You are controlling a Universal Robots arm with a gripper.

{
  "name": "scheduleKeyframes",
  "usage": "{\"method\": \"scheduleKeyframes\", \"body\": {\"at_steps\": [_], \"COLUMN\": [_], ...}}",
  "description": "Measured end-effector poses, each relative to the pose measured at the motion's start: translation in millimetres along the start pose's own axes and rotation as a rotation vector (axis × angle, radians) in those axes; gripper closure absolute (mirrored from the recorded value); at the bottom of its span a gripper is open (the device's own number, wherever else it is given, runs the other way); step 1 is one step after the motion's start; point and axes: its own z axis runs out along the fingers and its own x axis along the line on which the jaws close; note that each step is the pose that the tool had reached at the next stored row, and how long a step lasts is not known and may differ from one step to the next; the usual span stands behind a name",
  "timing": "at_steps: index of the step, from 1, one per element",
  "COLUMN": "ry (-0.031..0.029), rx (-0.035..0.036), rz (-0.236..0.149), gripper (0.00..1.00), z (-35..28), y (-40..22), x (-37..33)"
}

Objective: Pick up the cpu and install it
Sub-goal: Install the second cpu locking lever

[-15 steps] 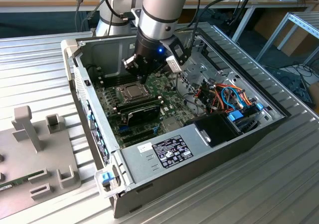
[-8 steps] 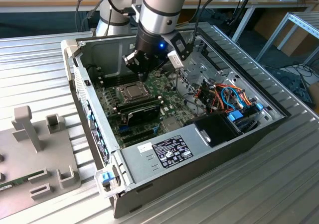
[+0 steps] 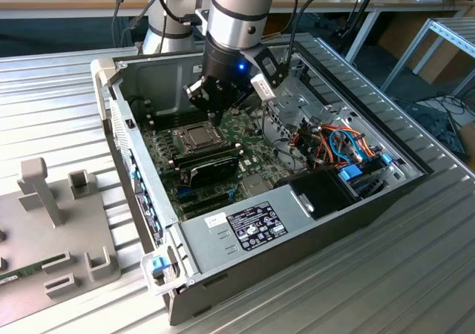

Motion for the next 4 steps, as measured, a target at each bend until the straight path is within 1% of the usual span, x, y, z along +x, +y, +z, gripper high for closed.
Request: {"method": "scheduleKeyframes", "body": {"at_steps": [4], "ry": [0.0000], "rx": [0.0002], "rz": [0.000], "gripper": [0.89], "z": [0.0], "y": [0.0], "x": [0.0]}}
